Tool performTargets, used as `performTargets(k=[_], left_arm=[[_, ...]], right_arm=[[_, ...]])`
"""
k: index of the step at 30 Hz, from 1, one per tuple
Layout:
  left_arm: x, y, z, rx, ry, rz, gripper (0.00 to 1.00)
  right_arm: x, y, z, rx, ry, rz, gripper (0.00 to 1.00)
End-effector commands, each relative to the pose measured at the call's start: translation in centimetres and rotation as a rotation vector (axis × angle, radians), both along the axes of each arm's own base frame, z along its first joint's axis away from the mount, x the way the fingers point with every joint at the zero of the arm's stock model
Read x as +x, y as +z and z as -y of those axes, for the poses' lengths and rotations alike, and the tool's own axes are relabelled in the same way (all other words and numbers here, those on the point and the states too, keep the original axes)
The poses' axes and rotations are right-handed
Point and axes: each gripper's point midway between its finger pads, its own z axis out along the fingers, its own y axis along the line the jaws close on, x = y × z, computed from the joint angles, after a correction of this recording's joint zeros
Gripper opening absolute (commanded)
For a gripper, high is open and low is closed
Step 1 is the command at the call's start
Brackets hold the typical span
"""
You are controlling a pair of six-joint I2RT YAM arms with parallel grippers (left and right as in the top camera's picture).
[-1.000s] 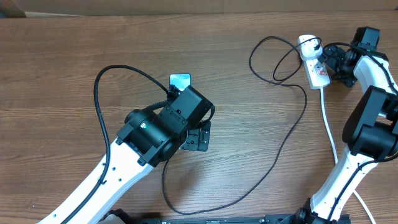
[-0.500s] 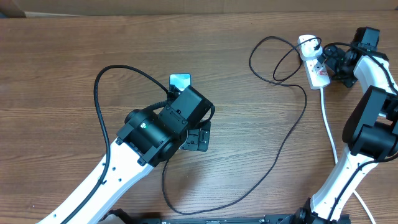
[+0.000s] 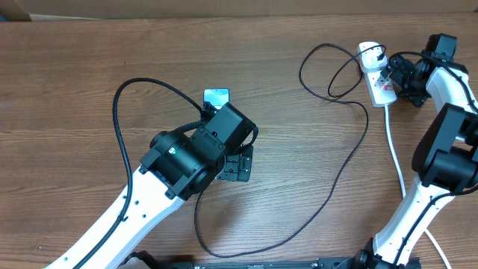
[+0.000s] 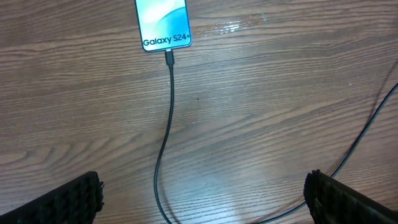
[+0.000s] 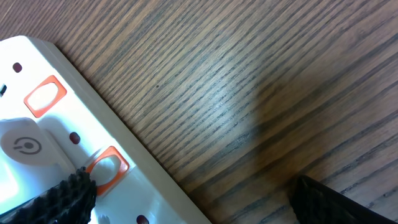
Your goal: Plug charger to phone and switch on socket
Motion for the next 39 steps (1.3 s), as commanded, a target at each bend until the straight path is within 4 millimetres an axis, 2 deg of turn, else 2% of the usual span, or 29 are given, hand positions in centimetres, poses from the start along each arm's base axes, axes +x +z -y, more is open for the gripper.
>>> performTargets(k=[1, 4, 7, 10, 11, 12, 13, 14, 16, 21, 23, 25, 30, 33, 37, 39], left_arm=[[0.1, -0.3, 0.0, 0.021, -0.016, 0.003, 1.0], [0.1, -0.3, 0.0, 0.021, -0.016, 0.004, 1.0], [0.1, -0.3, 0.1, 0.02, -0.015, 0.004, 0.99], [0.2, -0.2, 0.2, 0.014, -0.013, 0.008, 1.0], [0.2, -0.2, 0.2, 0.014, -0.013, 0.009, 1.0], [0.2, -0.2, 0.2, 0.014, -0.013, 0.009, 0.99], [0.2, -0.2, 0.2, 0.014, -0.013, 0.009, 1.0], [0.2, -0.2, 0.2, 0.014, -0.013, 0.009, 1.0], [0.2, -0.2, 0.2, 0.014, -0.013, 0.009, 0.99], [0.2, -0.2, 0.2, 0.014, -0.013, 0.009, 0.99], [0.2, -0.2, 0.2, 0.014, -0.013, 0.009, 1.0], [0.2, -0.2, 0.2, 0.014, -0.013, 0.009, 1.0], [0.2, -0.2, 0.2, 0.014, -0.013, 0.009, 1.0], [0.2, -0.2, 0.2, 0.014, -0.013, 0.009, 1.0], [0.2, -0.2, 0.2, 0.014, -0.013, 0.009, 0.99], [0.2, -0.2, 0.2, 0.014, -0.013, 0.009, 0.99]], right_arm=[[-1.0, -2.3, -1.0, 0.023, 0.038, -0.075, 1.0], [-0.9, 1.7, 0.6, -0.043, 0.004, -0.049, 1.0], [-1.3, 7.8, 1.6, -0.126, -0.026, 0.021, 1.0], [-2.7, 15.1, 1.6, -0.182, -0.049, 0.113, 1.0], [-4.1, 19.0, 1.1, -0.195, -0.059, 0.163, 1.0], [-4.6, 20.3, 0.9, -0.199, -0.063, 0.18, 1.0], [-5.8, 23.0, 0.2, -0.201, -0.058, 0.215, 1.0], [-6.6, 24.3, -0.3, -0.2, -0.055, 0.233, 1.0], [-11.0, 29.7, -3.0, -0.174, -0.023, 0.303, 1.0], [-18.0, 35.5, -7.8, -0.116, 0.043, 0.403, 1.0], [-20.9, 37.0, -9.2, -0.114, 0.056, 0.434, 1.0], [-23.4, 37.7, -10.1, -0.124, 0.062, 0.448, 1.0], [-28.1, 38.1, -12.9, -0.13, 0.121, 0.521, 1.0], [-30.1, 37.6, -15.0, -0.072, 0.171, 0.543, 1.0], [-32.5, 35.1, -17.1, 0.051, 0.19, 0.429, 1.0], [-33.1, 34.5, -17.8, 0.094, 0.2, 0.397, 1.0]])
